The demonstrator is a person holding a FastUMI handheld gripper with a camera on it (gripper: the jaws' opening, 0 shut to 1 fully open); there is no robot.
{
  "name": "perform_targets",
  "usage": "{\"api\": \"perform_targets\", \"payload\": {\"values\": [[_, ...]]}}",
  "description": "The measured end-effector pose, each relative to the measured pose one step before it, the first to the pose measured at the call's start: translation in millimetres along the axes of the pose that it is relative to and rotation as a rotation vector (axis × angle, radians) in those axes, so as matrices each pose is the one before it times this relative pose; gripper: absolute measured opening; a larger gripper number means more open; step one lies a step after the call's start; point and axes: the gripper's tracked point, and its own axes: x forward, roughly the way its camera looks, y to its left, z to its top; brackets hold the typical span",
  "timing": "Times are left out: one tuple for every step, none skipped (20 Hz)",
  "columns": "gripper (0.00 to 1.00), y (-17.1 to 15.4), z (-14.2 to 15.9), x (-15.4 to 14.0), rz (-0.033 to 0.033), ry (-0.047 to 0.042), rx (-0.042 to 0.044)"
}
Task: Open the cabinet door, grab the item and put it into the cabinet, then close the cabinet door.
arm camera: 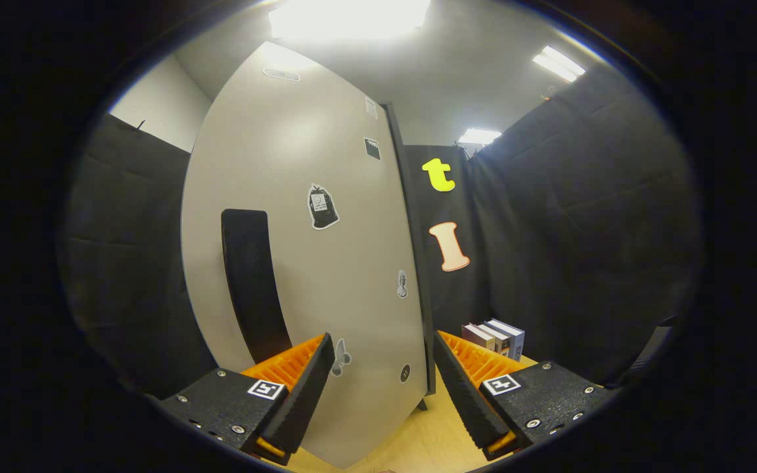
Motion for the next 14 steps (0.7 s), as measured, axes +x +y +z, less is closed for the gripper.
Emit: {"api": "perform_targets", "payload": {"values": [[0.94,4.88,-1.54,3.04,0.00876,0.00263,-0.00153],[0.94,5.04,-0.69,3.16,0.00945,0.00294,-0.00173],[0.94,6.12,-0.77,3.36,0.01143,0.00326,-0.00023],[0.94,5.53,-0.24,3.93,0.01025,0.00230,0.00172],[0.94,6.24,0.22,3.63,0.01108,0.00081,0.00276],[0.94,6.20,0.96,4.00,0.01048,-0.00082,0.00250],[0.94,1.95,1.37,4.60,0.00844,-0.00162,0.00304],[0.94,2.65,-0.10,2.85,0.00913,-0.00162,0.00163],[0.94,4.41,-0.13,2.69,0.00686,-0.00085,0.00002],[0.94,5.12,0.49,2.28,0.00862,0.00122,-0.00173],[0.94,6.82,-2.06,0.46,0.00969,0.00328,-0.00430],[0.94,2.79,-2.47,-0.19,0.00462,0.00628,-0.00671],[0.94,2.35,-3.19,-0.74,0.00394,0.00429,-0.00656],[0.95,1.13,-1.81,-0.96,-0.00062,0.00292,-0.00600]]}}
